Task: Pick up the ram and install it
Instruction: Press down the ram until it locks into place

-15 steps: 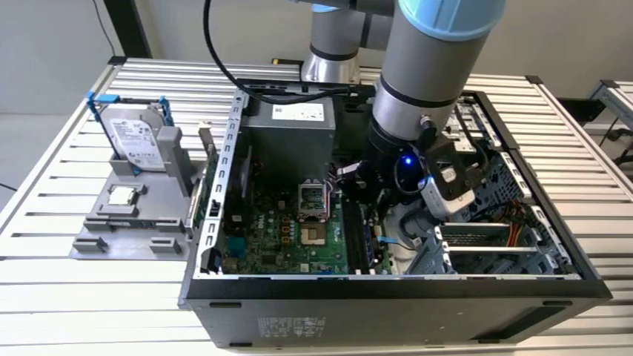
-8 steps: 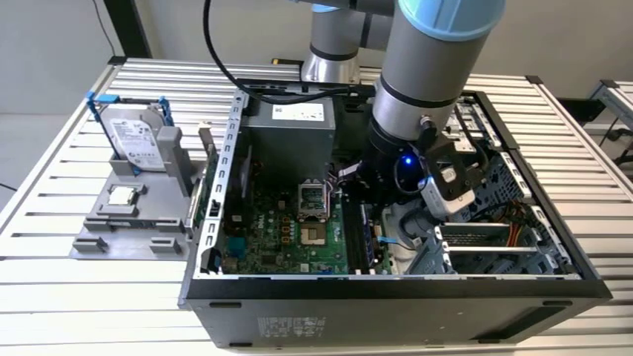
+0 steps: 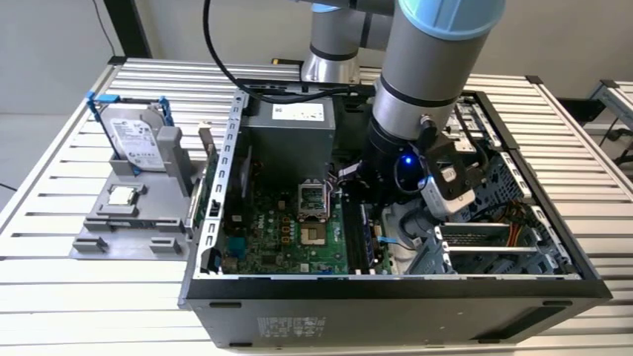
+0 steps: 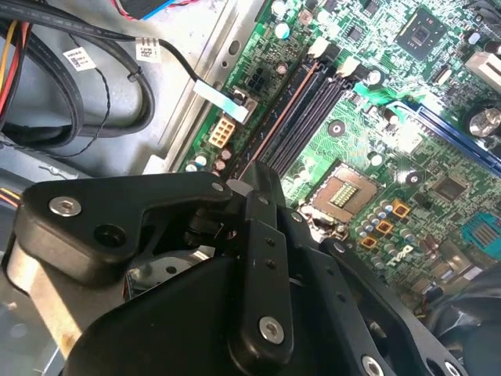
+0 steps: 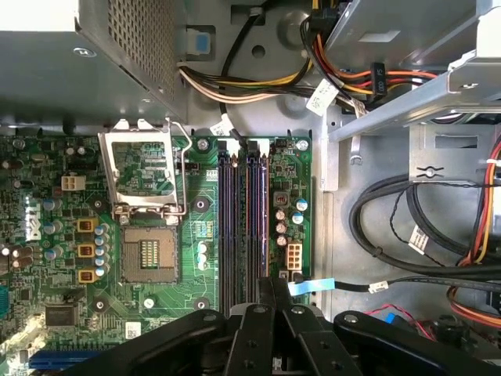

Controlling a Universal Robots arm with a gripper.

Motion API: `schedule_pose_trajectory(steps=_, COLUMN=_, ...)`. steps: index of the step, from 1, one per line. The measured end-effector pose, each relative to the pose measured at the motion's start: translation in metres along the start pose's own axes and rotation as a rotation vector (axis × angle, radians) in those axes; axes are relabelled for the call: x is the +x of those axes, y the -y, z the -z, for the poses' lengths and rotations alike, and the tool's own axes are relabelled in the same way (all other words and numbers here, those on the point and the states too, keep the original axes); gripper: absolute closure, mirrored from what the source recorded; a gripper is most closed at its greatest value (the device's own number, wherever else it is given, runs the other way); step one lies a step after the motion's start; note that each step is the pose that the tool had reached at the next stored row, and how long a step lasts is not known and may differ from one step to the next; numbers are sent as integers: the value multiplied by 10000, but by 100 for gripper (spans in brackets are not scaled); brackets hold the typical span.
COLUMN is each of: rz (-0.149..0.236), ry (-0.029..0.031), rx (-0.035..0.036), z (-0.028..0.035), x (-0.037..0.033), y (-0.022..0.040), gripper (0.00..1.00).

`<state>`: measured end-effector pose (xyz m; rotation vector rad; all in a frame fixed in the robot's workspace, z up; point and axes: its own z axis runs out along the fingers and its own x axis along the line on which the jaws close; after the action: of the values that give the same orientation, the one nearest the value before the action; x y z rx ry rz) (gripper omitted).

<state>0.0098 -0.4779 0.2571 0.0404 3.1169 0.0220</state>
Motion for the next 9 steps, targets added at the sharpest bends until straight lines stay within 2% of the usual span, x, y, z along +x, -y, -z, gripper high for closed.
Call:
schedule_pose_trajectory(steps=6, rz=9, ry=-1, rx=-1, z=3, x=0, y=0, gripper=100)
schedule_pose_trajectory(steps=9, rz=499, ry=-8, rx=-11, z=4, x=1, y=0, gripper=100)
